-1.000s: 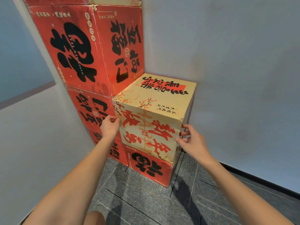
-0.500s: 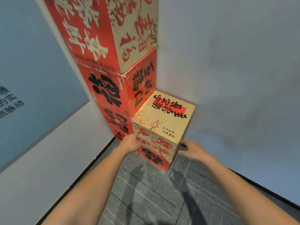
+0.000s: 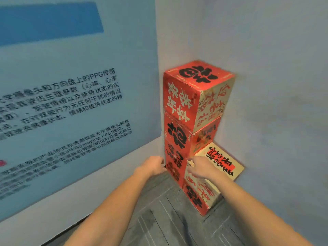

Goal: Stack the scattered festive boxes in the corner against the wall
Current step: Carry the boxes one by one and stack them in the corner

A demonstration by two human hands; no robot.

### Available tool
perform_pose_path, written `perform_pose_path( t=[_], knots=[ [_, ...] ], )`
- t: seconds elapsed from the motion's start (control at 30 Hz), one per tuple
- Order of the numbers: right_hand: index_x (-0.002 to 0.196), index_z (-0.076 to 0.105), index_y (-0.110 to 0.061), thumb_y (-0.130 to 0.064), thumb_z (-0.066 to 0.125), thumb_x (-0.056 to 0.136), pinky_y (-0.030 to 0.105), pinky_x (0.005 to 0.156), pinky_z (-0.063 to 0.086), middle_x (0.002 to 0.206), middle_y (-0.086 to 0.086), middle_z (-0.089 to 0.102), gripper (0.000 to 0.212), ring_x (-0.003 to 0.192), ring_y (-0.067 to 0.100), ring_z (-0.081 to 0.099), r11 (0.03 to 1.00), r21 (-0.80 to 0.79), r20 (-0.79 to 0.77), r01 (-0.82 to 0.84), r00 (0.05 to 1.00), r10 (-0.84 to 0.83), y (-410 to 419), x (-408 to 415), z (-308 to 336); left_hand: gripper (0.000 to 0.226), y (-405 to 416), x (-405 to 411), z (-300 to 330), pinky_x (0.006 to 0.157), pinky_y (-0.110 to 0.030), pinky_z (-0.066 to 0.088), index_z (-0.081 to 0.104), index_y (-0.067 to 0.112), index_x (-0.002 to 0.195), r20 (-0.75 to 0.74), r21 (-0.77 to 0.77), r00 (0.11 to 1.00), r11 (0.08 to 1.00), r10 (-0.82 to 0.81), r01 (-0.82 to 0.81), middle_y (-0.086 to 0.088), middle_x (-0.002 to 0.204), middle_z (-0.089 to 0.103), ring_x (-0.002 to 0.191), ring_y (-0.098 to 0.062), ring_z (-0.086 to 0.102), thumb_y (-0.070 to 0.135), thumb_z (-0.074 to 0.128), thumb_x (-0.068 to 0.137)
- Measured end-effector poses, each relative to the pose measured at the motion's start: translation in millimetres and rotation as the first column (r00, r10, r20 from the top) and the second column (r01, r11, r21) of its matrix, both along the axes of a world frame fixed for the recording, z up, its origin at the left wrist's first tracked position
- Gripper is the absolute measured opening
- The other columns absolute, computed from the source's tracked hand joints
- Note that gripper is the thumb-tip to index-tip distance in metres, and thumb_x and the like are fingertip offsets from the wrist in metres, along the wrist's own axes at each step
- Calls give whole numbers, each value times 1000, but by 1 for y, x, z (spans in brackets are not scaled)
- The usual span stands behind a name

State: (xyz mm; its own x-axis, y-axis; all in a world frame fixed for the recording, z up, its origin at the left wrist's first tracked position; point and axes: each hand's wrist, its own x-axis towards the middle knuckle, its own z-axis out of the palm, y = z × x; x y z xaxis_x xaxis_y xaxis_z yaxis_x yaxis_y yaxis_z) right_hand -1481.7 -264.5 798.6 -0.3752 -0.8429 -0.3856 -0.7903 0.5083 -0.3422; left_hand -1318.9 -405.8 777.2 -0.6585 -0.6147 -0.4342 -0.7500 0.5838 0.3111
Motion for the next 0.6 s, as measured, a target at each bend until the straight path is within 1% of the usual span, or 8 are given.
perform_pose_path(
  t=[0.1, 0.17, 0.23, 0.3, 0.37, 0.43, 0.5, 0.6],
  knots=[
    [126, 59, -10, -34, 59, 90, 33, 93, 45, 124, 12, 66, 43, 116, 30, 60, 986, -66, -51, -150, 988, 147, -26, 51, 31, 47, 4, 75, 31, 97, -35, 47, 54, 14, 135, -26, -23, 980, 980, 196, -196, -14, 134, 59, 122, -31, 56, 32, 61, 92],
    [134, 56, -12, -35, 60, 92, 32, 100, 42, 133, 12, 62, 48, 125, 28, 55, 960, -80, -55, -269, 963, 265, -41, 97, 47, 48, 16, 134, 48, 98, -34, 45, 54, 14, 136, -41, -42, 948, 947, 317, -319, -12, 135, 59, 123, -30, 55, 32, 61, 92],
    [142, 49, -13, -34, 59, 94, 32, 107, 38, 144, 10, 54, 54, 135, 26, 48, 921, -79, -27, -382, 924, 381, -52, 152, 58, 47, 33, 196, 63, 98, -34, 45, 53, 14, 136, -43, -57, 903, 902, 426, -428, -11, 136, 58, 124, -29, 54, 32, 61, 93],
    [144, 47, -12, -32, 58, 95, 34, 109, 37, 146, 10, 51, 54, 137, 27, 44, 866, -98, 1, -491, 870, 493, -61, 214, 70, 47, 53, 261, 73, 99, -35, 45, 53, 15, 135, -31, -81, 849, 845, 528, -529, -9, 136, 58, 124, -28, 54, 34, 61, 93],
    [141, 49, -12, -33, 59, 94, 37, 109, 39, 144, 11, 52, 52, 136, 28, 45, 800, -121, 14, -588, 805, 594, -67, 281, 81, 47, 76, 329, 79, 97, -35, 46, 54, 16, 134, -8, -95, 774, 770, 633, -631, -8, 135, 59, 123, -28, 55, 36, 60, 92],
    [139, 51, -14, -36, 60, 93, 40, 108, 41, 142, 10, 54, 52, 134, 28, 48, 712, -136, 0, -688, 719, 695, -67, 353, 92, 47, 104, 400, 85, 97, -35, 47, 54, 18, 134, -5, -102, 686, 682, 728, -724, -8, 134, 59, 122, -28, 56, 36, 61, 91],
    [139, 51, -15, -37, 59, 93, 40, 108, 42, 142, 9, 55, 52, 133, 27, 49, 611, -139, -16, -779, 619, 785, -62, 425, 100, 48, 136, 471, 89, 98, -34, 47, 55, 18, 134, -12, -108, 583, 579, 812, -808, -8, 135, 59, 123, -28, 56, 36, 62, 90],
    [141, 50, -15, -37, 59, 94, 37, 106, 42, 144, 7, 53, 53, 133, 26, 49, 440, -140, -40, -887, 449, 893, -46, 535, 111, 48, 190, 575, 93, 100, -35, 47, 58, 18, 132, -32, -113, 425, 419, 905, -901, -8, 133, 61, 124, -27, 56, 40, 63, 89]
  ],
)
